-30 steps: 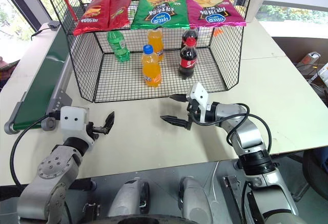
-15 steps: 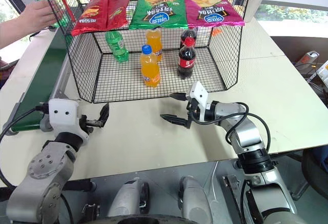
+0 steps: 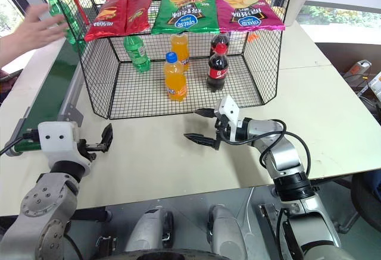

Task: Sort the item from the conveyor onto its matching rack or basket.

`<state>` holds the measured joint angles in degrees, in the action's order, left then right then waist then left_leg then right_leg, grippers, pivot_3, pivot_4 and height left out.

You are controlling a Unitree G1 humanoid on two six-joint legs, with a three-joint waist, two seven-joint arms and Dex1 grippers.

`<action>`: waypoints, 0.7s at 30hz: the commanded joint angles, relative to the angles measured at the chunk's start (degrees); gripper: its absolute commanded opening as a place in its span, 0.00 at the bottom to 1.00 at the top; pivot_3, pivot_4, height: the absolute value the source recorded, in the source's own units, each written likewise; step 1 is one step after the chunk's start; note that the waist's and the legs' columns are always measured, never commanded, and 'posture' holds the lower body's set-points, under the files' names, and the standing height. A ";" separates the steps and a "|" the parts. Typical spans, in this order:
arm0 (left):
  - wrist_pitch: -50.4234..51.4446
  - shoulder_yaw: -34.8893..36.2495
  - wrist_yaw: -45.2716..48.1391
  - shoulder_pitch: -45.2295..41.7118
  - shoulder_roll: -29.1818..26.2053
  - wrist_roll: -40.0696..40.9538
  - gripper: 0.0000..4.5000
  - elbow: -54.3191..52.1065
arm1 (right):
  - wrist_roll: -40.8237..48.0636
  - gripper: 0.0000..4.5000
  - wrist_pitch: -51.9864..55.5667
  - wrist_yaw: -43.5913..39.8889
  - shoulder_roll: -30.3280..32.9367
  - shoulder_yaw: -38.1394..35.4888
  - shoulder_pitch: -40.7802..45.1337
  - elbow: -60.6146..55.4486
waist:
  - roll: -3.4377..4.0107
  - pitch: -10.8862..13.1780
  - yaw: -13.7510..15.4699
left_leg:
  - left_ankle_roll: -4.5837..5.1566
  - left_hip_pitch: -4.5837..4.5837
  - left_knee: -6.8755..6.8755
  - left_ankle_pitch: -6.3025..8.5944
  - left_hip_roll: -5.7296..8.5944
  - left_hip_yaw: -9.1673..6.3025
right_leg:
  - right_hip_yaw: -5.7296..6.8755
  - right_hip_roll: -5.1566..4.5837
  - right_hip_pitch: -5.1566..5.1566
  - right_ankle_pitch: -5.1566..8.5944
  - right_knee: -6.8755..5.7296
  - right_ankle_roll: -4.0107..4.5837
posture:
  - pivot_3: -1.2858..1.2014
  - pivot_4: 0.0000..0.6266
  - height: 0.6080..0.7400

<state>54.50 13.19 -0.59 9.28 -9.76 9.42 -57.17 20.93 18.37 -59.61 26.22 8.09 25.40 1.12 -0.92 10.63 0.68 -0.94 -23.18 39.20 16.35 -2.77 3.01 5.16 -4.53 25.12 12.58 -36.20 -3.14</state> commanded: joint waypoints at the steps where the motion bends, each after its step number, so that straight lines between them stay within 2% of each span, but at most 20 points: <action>1: -3.06 2.62 -1.14 0.17 0.13 -0.38 0.98 -2.83 | 0.13 1.00 -0.97 -0.64 -0.30 -0.24 1.12 -0.23 | 0.00 0.00 0.00 | 0.00 0.00 0.00 0.00 0.00 0.00 | 0.00 0.00 0.00 0.00 0.00 0.00 | 0.52 0.24 1.00; 12: -3.19 13.18 -2.93 -0.99 2.51 1.53 0.98 -2.83 | 0.04 1.00 -1.19 -1.41 -0.75 0.10 1.35 0.36 | 0.00 0.00 0.00 | 0.00 0.00 0.00 0.00 0.00 0.01 | 0.00 0.00 -0.01 0.00 0.00 0.00 | 0.52 0.24 1.00; 17: -3.17 15.80 -2.22 -1.10 3.56 3.01 0.98 -2.55 | -0.11 1.00 -1.25 -1.43 -0.89 0.19 1.29 0.34 | 0.00 0.00 0.02 | 0.00 0.01 0.00 0.00 0.00 0.01 | 0.00 0.00 -0.02 0.00 0.00 0.00 | 0.52 0.24 1.00; 21: -3.29 16.61 -0.99 2.22 4.46 4.05 0.98 -2.17 | -0.05 1.00 -1.02 -1.44 -0.86 0.16 1.17 -0.14 | 0.00 0.00 -0.03 | 0.00 0.01 0.00 0.00 0.00 0.01 | 0.00 0.00 -0.02 0.00 0.00 0.00 | 0.52 0.24 1.00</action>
<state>52.18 28.43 -2.15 10.52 -5.36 13.04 -57.20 20.49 18.21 -60.75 25.61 8.62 25.71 2.41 -0.92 10.63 0.65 -0.94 -23.17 39.21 16.35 -2.77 3.02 5.16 -4.53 25.10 12.57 -36.20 -3.14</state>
